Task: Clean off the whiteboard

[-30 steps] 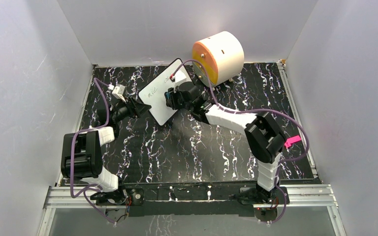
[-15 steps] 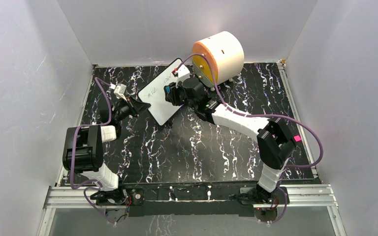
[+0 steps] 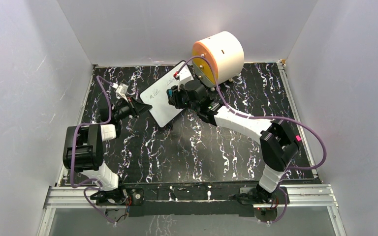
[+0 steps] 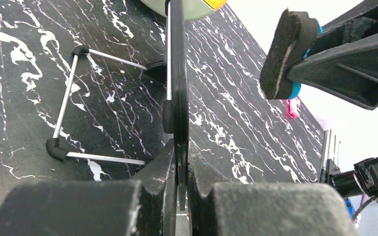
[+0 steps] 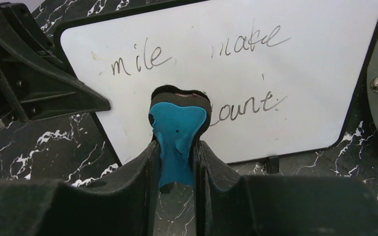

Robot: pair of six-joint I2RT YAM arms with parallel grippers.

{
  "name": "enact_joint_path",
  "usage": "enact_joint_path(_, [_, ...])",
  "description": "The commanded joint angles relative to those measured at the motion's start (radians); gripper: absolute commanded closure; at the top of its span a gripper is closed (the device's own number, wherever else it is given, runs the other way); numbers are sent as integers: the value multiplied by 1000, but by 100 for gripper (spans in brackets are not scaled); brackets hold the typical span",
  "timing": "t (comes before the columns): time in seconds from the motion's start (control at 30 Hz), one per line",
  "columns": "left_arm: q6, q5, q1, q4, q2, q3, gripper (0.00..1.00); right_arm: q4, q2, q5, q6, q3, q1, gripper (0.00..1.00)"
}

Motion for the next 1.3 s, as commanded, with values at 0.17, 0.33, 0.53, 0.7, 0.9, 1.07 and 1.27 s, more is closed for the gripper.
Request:
enact_joint_path(0.17, [75, 197, -19, -167, -86, 32, 100, 34, 58, 12, -52, 70, 2, 82])
enact_joint_path(0.33, [19, 205, -29, -78, -73, 2, 100, 39, 98, 9, -84, 91, 7, 82])
enact_joint_path(0.53, [77, 171, -53, -137, -62, 7, 100, 35, 187, 10, -111, 169, 15, 82])
enact_joint_path(0.7, [219, 151, -80, -330, -72, 50, 100, -14, 258, 13, -148, 240, 60, 82])
enact_joint_path(0.9, [275, 150, -92, -390, -77, 71, 100, -6, 241, 1, -192, 222, 154, 83])
enact_joint_path(1.07, [266, 141, -96, -373, -75, 62, 100, -26, 245, -22, -195, 241, 170, 83])
enact_joint_path(1.27, [262, 118, -97, -346, -89, 42, 100, -170, 309, 31, -188, 356, 123, 83])
